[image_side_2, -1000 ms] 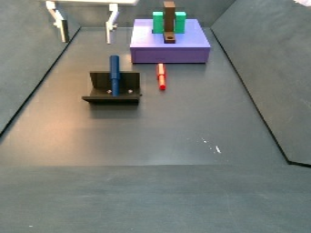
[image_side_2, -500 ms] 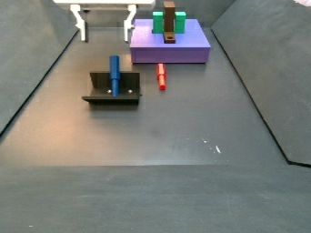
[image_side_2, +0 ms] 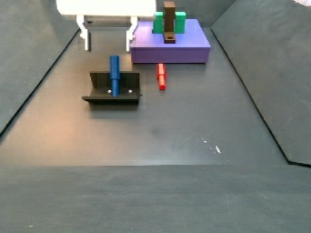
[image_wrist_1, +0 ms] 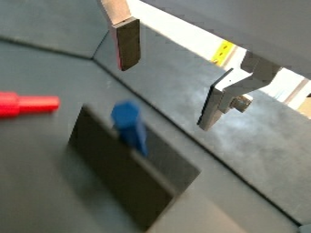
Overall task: Pick up the blue object. Move up. Place the blue object on the fixture. Regrasp the blue object. Move to above the board. Insert the blue object.
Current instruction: Regrasp the blue object.
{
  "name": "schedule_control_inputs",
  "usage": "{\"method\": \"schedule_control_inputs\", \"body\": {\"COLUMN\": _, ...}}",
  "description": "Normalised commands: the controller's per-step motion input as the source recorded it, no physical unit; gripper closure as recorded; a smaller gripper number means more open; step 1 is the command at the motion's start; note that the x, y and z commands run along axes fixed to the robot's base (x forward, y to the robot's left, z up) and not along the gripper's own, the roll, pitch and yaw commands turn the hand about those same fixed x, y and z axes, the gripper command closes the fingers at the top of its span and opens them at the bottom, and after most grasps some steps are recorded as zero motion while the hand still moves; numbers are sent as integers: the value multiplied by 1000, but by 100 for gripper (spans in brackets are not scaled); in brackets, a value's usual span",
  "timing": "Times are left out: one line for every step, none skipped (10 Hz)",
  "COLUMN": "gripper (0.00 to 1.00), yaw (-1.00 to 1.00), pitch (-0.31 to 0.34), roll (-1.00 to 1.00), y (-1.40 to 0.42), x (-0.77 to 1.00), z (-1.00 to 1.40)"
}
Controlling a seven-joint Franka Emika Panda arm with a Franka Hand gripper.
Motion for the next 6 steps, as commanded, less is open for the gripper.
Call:
{"method": "schedule_control_inputs", "body": {"gripper": 0, "yaw": 231, "pitch": -131, "roll": 57, "y": 0, "x": -3, "z": -343}}
{"method": "schedule_control_inputs", "body": {"gripper": 0, "yaw": 269, "pitch": -137, "roll": 83, "y": -103, "x": 11, "z": -303}}
{"method": "schedule_control_inputs", "body": {"gripper": 0, "yaw": 246, "pitch": -129, "roll": 237, "y": -231, "x": 0, "z": -289}}
{"method": "schedule_control_inputs", "body": {"gripper": 0, "yaw": 186, "pitch": -71, "roll": 454, "y": -314, "x": 0, "z": -326}}
{"method": "schedule_control_inputs", "body": {"gripper": 0, "yaw": 94, "pitch": -23, "roll": 437, "y": -214, "x": 0, "z": -271}}
{"method": "schedule_control_inputs", "body": {"gripper": 0, "yaw": 0, "pitch": -40, "roll": 337, "y": -69, "x": 0, "z": -243}}
